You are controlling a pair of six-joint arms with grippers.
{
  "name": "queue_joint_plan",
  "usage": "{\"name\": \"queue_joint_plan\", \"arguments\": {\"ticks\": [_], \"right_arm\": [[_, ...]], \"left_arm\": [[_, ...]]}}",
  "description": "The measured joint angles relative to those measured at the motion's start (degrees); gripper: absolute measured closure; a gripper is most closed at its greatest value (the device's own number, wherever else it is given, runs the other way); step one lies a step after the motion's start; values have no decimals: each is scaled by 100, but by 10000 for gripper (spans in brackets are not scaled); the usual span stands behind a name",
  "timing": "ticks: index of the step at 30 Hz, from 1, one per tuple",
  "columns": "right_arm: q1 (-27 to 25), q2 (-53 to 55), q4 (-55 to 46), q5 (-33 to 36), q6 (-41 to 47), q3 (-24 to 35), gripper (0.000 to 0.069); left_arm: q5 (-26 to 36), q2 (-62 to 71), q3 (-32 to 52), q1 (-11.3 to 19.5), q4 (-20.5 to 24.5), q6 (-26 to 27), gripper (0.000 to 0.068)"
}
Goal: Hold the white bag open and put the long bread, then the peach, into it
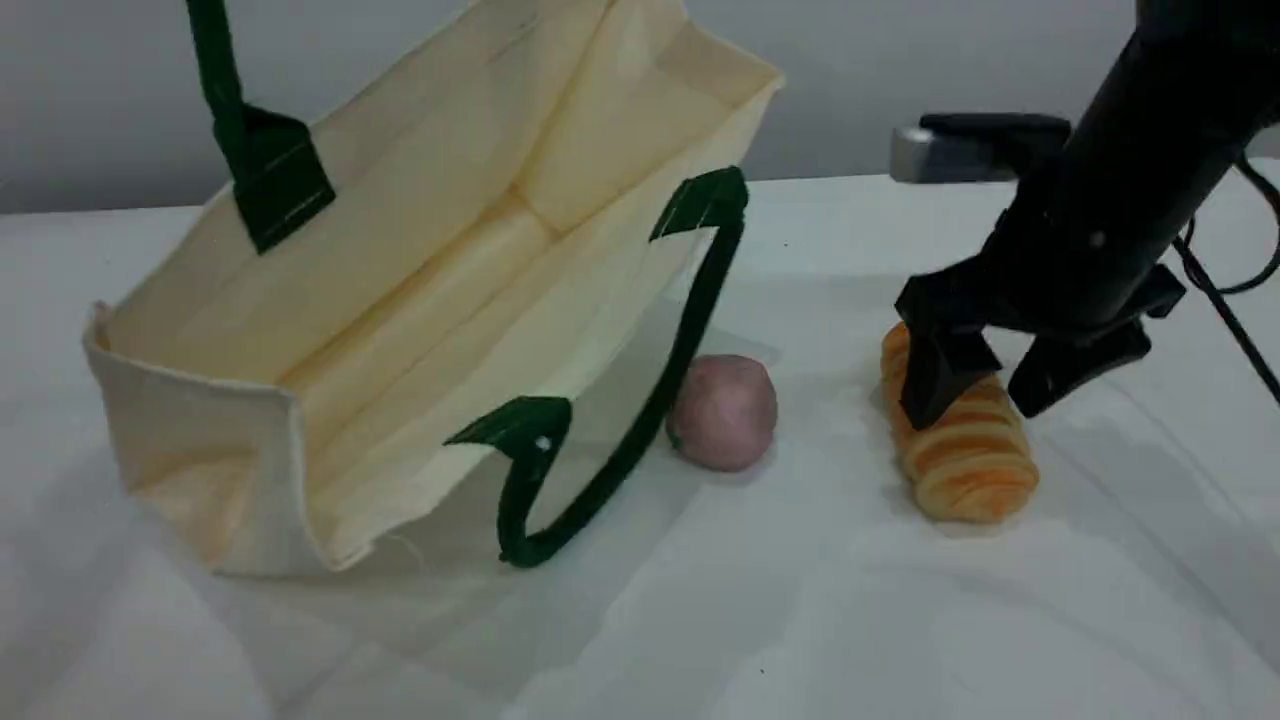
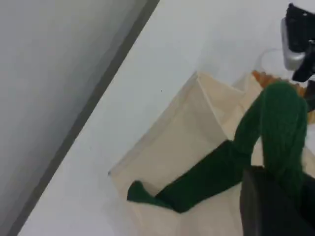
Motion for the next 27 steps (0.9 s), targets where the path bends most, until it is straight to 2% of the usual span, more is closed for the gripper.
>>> {"name": "queue_joint_plan", "arguments": {"ticks": [8,21,24,27], "right_arm": [[0,78,0,-265,0,0,132],[-5,448,24,-456,0,-11,132],[-5,476,34,-445,0,-11,162],[-5,476,19,-422,0,-11,262]], "left_arm": [[-5,0,0,-122,-59,39,594],[-5,0,0,-122,-154,27,594],[-5,0,0,-122,-168,22,594],[-5,0,0,-122,-168,22,594]]}}
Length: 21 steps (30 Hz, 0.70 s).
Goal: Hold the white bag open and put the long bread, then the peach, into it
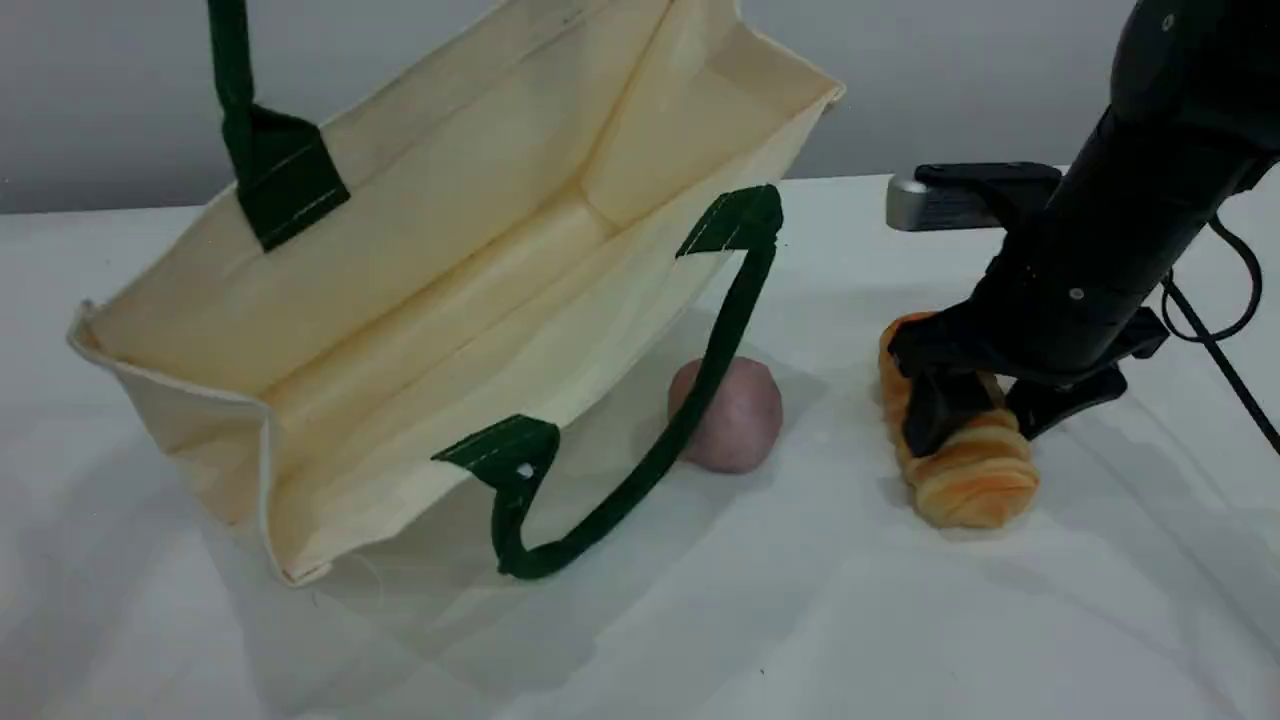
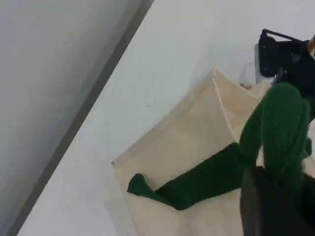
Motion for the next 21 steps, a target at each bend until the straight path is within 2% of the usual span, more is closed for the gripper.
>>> {"name": "queue_joint_plan", "arguments": {"ticks": [3,5,10,21], "right_arm": [[0,0,-5,36,-5,5,431],[0,0,-5,49,-71,5,504],[-17,-95,-178,258,28,11,521],[-23,-1306,-1409,891,1516,24,545]], "left_arm": [[0,0,0,0,0,0,594],[0,0,0,0,5,0,594],[0,0,0,0,17,20,594],[0,0,0,0,17,175,594]]}}
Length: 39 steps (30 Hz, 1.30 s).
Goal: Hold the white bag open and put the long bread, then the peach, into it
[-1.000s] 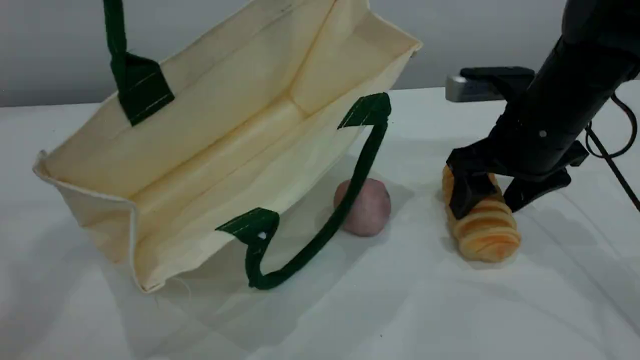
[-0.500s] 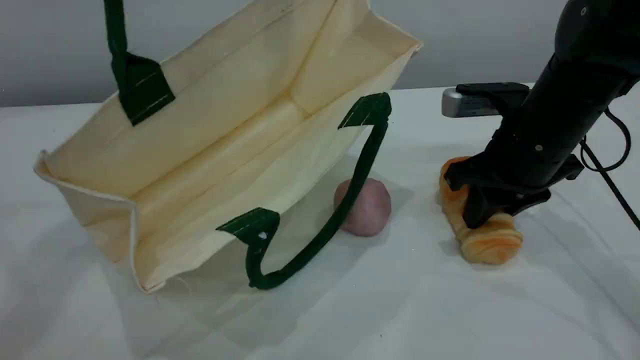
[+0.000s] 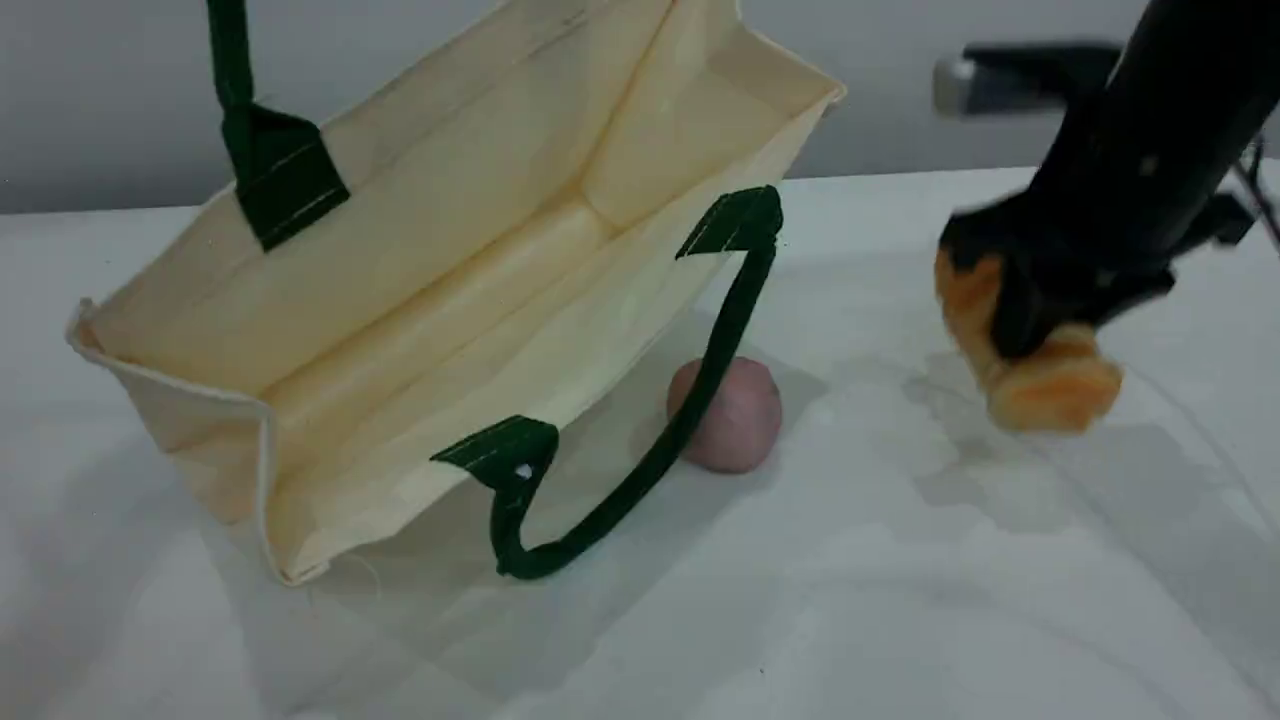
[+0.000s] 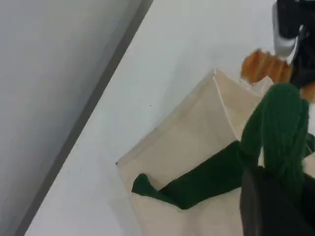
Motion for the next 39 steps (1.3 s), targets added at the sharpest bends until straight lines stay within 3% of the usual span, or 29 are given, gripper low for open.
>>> {"name": "queue_joint_plan", "arguments": {"ticks": [4,12,19,24,29,39], "right_arm": [[23,-634,30,319,145,74,545],[46,-2273,500,389,73,892,550],[668,-3420,1307,408,-247,1315,557],[1354,-3326,1646,124,-242,1315,565],[1826,-3030,2103,-248,-232,1309,565],[1918,-2405,3156,-648,-651,1299,566]], "left_arm": [[0,0,0,-30,6,110,594],[7,5,0,-69,21,117,594],[7,5,0,-69,4,122,594],[0,5,0,-140,-10,122,594],[-2,5,0,-412,-11,135,594],[2,5,0,-526,113,232,594]]}}
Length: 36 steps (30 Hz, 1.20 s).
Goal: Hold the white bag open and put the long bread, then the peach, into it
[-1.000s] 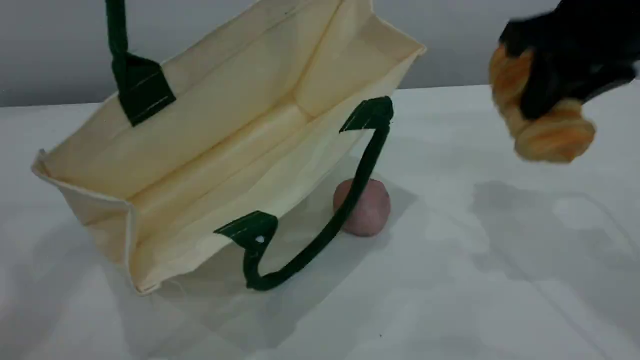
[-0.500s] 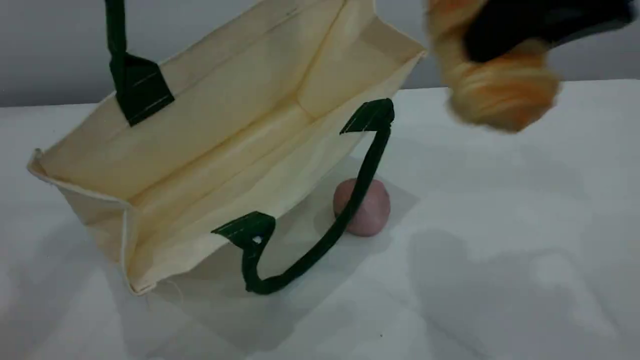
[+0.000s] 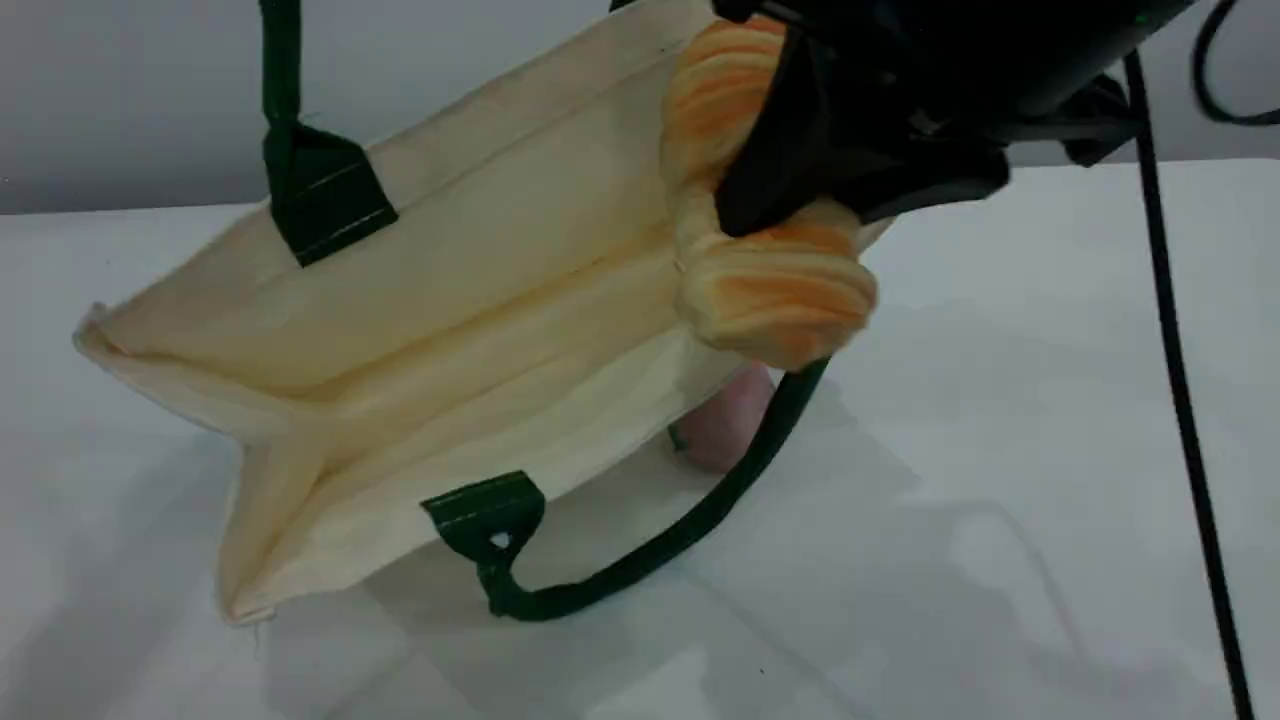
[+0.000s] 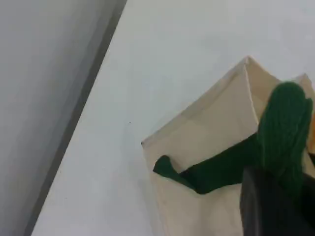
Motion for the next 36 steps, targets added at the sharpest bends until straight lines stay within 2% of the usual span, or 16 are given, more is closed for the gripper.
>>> {"name": "queue_joint_plan", "arguments": {"ticks": [7,12,21,28,31,33,36], "right_arm": [[-5,525,812,-215,-284,-45,566],[-5,960,1243,-250,-278,-407,568],[-13,1927,1261,-460,-267,-1294,569],[-13,2350,1249,-652,-328,-1555,569],[-13,2350,1249,-803,-567,-1555,518],[-13,2350,1249,-819,-670,-1555,441],[-13,2350,1249,-819,-670,-1555,278]], "left_arm": [[0,0,0,0,-108,-5,594],[0,0,0,0,-170,-5,594],[-4,0,0,0,-170,-5,594],[-4,0,0,0,-175,-5,594],[-4,0,0,0,-175,-5,594],[-4,0,0,0,-175,-5,594],[-4,0,0,0,-175,-5,594]]}}
